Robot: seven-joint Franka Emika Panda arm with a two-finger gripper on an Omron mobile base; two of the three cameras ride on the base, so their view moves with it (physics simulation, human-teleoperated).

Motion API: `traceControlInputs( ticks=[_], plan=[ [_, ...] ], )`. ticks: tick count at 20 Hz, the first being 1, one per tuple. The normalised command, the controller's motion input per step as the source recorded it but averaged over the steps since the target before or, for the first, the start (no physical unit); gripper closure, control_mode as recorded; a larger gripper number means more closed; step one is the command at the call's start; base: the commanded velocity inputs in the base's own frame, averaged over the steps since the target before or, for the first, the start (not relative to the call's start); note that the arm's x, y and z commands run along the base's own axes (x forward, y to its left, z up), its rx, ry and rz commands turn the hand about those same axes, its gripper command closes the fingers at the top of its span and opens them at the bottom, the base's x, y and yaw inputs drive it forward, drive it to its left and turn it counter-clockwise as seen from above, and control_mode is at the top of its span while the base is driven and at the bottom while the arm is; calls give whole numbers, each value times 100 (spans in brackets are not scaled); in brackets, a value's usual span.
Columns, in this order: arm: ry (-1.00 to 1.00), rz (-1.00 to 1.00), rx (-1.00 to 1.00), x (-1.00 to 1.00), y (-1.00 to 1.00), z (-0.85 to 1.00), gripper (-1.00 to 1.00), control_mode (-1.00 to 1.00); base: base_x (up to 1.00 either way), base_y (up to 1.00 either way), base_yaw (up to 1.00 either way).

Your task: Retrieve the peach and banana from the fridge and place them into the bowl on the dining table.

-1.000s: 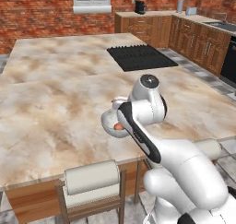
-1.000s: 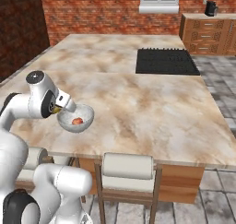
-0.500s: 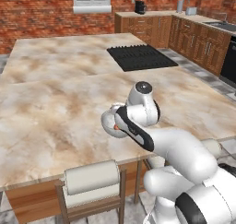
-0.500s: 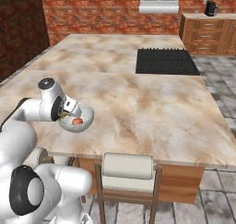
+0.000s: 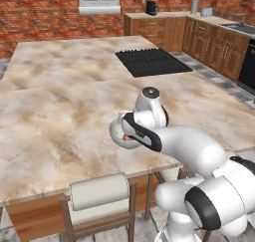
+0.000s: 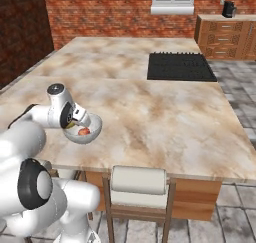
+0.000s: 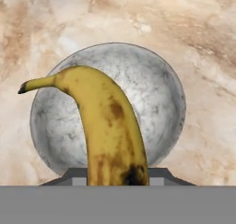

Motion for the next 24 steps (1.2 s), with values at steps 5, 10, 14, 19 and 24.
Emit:
traceControlInputs(
  ticks=[5, 10, 14, 19, 24],
  plan=[
    [0, -4, -1, 39, 12, -31, 100, -100, 0, 0, 0],
    [2, -5, 0, 43, 5, -27, 100, -100, 0, 0, 0],
    [6, -6, 0, 29, 0, -23, 100, -100, 0, 0, 0],
    [9, -8, 0, 23, 0, -18, 100, -100, 0, 0, 0],
    [9, -8, 0, 8, 0, -21, -100, -100, 0, 0, 0]
  ],
)
